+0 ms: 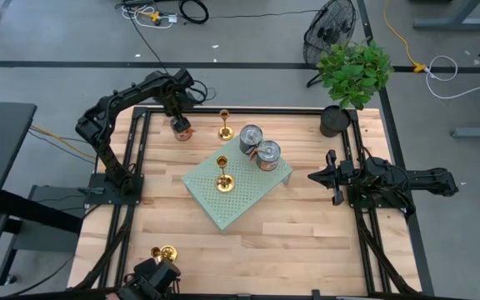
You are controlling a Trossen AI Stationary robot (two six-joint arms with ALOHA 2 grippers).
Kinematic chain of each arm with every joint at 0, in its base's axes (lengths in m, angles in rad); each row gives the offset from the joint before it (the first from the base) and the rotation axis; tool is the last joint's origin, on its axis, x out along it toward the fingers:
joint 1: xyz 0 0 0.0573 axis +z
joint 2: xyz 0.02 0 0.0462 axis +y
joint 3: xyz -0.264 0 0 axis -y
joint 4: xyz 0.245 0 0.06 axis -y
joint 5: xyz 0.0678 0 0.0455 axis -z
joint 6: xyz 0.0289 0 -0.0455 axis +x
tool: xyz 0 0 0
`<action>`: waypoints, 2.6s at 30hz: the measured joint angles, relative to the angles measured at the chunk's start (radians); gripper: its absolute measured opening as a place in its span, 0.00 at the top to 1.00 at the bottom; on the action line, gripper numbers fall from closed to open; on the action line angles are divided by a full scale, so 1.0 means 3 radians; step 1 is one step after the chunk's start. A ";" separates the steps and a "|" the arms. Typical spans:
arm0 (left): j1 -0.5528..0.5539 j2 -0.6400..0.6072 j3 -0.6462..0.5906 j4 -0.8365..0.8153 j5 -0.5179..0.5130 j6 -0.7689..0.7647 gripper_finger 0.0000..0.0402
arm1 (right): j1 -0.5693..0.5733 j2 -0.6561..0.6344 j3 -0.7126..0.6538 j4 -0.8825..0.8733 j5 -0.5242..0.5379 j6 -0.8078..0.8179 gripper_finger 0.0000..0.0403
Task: Pick & Place candle stick holders
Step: Put the silver scented candle on the shelf
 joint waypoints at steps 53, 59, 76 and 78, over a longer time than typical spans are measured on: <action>-0.0107 0.0340 -0.0003 -0.0026 -0.0105 0.0051 0.01 | 0.0001 0.0000 0.0000 -0.0001 -0.0001 0.0000 0.99; -0.0134 0.0340 -0.0003 0.0023 -0.0118 0.0049 0.01 | 0.0000 0.0000 0.0000 -0.0001 -0.0001 0.0001 0.99; -0.0132 0.0340 -0.0003 0.0015 -0.0121 -0.0011 0.01 | 0.0001 0.0000 0.0000 0.0000 0.0000 0.0001 0.99; -0.0132 0.0340 -0.0003 0.0015 -0.0121 -0.0009 0.01 | 0.0001 0.0000 0.0000 0.0000 0.0000 0.0001 0.99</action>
